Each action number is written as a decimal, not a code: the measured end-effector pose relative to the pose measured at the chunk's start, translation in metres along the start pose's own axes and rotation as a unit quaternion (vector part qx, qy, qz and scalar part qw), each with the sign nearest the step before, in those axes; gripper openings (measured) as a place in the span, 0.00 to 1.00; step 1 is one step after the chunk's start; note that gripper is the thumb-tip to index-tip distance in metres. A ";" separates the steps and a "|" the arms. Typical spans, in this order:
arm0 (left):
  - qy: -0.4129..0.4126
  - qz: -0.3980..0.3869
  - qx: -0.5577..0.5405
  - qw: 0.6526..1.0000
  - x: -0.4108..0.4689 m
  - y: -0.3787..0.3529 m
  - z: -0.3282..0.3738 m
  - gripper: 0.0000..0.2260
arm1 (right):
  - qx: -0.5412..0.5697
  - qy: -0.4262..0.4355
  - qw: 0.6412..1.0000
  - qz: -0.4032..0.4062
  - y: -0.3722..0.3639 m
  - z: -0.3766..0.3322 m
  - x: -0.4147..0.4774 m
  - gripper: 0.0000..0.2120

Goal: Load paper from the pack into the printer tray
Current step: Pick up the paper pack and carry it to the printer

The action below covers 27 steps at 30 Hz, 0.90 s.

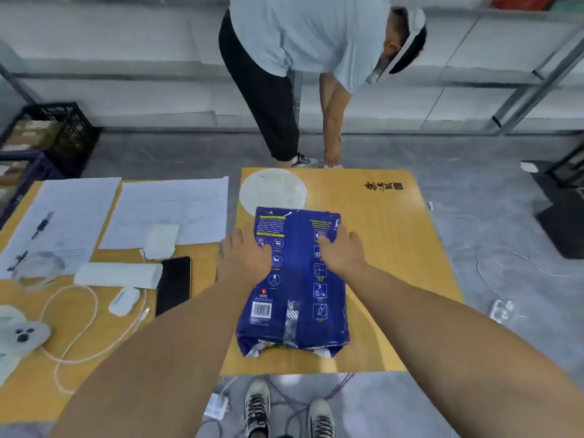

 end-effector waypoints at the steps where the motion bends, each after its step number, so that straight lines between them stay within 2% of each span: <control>1: 0.029 -0.012 -0.049 0.998 0.004 -0.006 -0.004 0.25 | 0.012 -0.017 1.000 0.005 -0.002 0.004 0.002 0.33; 3: 0.092 -0.035 -0.142 0.985 0.011 -0.017 -0.010 0.24 | 0.042 -0.060 0.997 -0.008 -0.008 0.010 0.006 0.33; 7: 0.188 -0.095 -0.296 0.932 0.021 -0.039 -0.020 0.22 | 0.117 -0.151 0.981 -0.035 -0.019 0.019 0.009 0.26; 9: 0.210 -0.100 -0.327 0.916 0.025 -0.046 -0.026 0.20 | 0.147 -0.172 0.973 -0.037 -0.026 0.020 0.011 0.24; 12: 0.240 -0.100 -0.338 0.905 0.030 -0.049 -0.032 0.24 | 0.190 -0.188 0.963 -0.027 -0.033 0.019 0.010 0.21; 18: 0.255 -0.124 -0.395 0.874 0.034 -0.040 -0.034 0.19 | 0.215 -0.227 0.950 -0.004 -0.037 0.018 0.013 0.21; 21: 0.261 -0.155 -0.413 0.858 0.036 -0.037 -0.036 0.21 | 0.231 -0.243 0.942 -0.013 -0.033 0.019 0.014 0.15; 25: 0.238 -0.153 -0.415 0.865 0.032 -0.038 -0.037 0.26 | 0.262 -0.259 0.929 -0.041 -0.029 0.021 0.015 0.14; 27: 0.227 -0.140 -0.426 0.865 0.027 -0.038 -0.036 0.24 | 0.279 -0.257 0.923 -0.053 -0.028 0.021 0.013 0.13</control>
Point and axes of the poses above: each hand's wrist, its own x-axis towards the middle knuckle, its own y-axis out of the back of the hand, z = x × y, the point moved 1 cm from there along x, towards the middle knuckle, and after that the axes turned 9 degrees about -y, right-handed, at the moved point
